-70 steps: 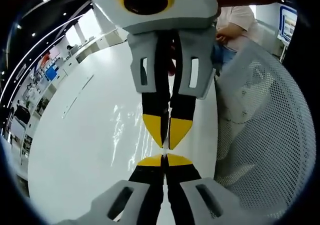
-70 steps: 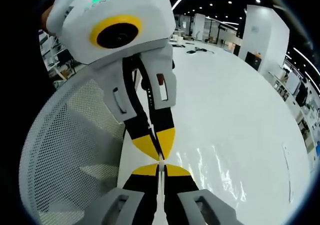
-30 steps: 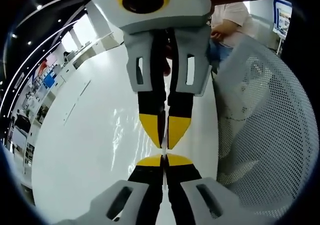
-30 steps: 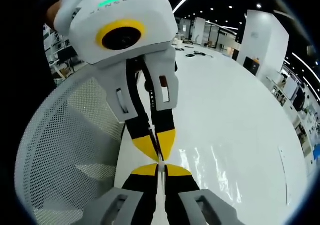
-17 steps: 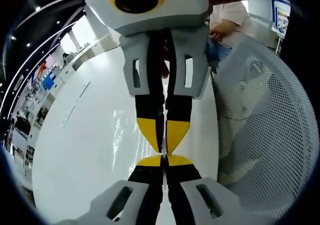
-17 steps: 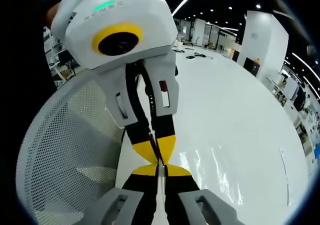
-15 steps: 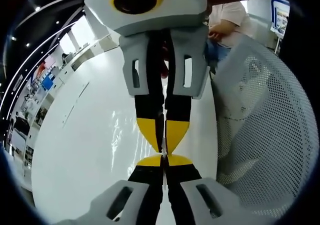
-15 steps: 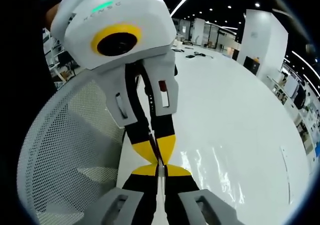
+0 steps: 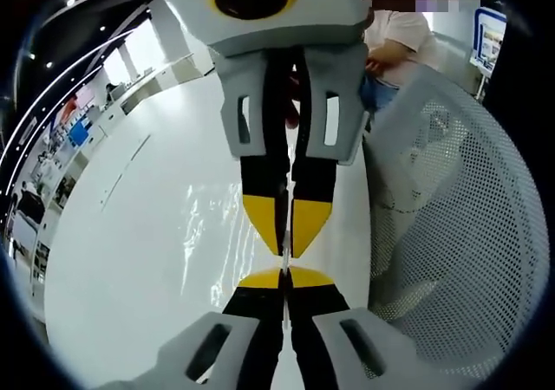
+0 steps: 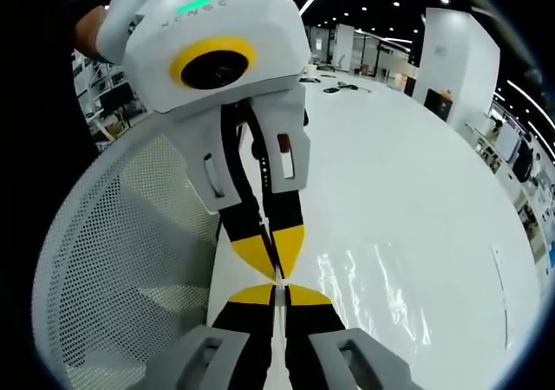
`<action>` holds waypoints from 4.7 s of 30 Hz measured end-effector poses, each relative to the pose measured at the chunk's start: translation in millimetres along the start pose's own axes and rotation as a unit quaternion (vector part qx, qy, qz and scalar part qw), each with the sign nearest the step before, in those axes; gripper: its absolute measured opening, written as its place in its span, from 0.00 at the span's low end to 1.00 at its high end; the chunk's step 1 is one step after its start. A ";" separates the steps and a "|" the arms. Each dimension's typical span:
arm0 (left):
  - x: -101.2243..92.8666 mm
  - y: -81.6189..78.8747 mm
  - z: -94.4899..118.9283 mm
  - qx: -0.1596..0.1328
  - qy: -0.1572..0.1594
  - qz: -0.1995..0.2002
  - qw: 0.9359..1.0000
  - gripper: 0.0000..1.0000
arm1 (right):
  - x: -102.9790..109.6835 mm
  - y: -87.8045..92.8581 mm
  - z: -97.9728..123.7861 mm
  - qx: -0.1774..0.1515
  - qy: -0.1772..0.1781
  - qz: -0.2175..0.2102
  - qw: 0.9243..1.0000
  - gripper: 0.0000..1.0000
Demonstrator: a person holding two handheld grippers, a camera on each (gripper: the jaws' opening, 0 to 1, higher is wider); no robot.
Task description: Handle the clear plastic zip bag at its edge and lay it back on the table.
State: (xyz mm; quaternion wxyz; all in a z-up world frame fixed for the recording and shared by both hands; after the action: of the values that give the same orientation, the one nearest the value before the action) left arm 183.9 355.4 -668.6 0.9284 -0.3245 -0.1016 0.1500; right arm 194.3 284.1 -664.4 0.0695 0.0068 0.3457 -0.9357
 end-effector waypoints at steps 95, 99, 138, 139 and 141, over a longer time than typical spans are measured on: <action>0.7 9.6 -1.3 0.016 0.006 -0.012 1.000 0.00 | 14.7 76.5 34.4 0.071 0.019 -0.044 0.996 0.00; -1.4 8.9 -0.7 0.018 0.005 -0.026 0.999 0.00 | 15.4 77.2 32.8 0.075 0.019 -0.041 0.996 0.00; -3.7 16.1 -4.7 0.023 -0.003 -0.049 0.999 0.00 | 5.9 50.7 29.9 0.056 0.019 -0.012 0.998 0.04; -3.8 15.9 -4.7 0.023 -0.003 -0.049 0.999 0.00 | 5.0 50.3 28.4 0.056 0.019 -0.013 0.998 0.04; -3.7 15.4 -4.8 0.022 -0.004 -0.048 0.999 0.00 | 4.7 49.6 24.9 0.054 0.018 -0.012 0.998 0.04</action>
State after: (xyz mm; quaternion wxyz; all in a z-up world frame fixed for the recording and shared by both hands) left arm 178.5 362.9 -682.3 0.9409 -0.2985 -0.1176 0.1083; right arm 197.2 230.1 -677.8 0.0510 0.0236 0.2964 -0.9534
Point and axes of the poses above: the point that each gripper's makers call its tool centre point, and the gripper's own axes: z roughly backward along the fingers, x roughly to its left, y roughly out of its underside, the point moved 6 cm from there along z, roughly backward along the fingers, and after that the axes turned 5 degrees about z, right-handed, at the moved point
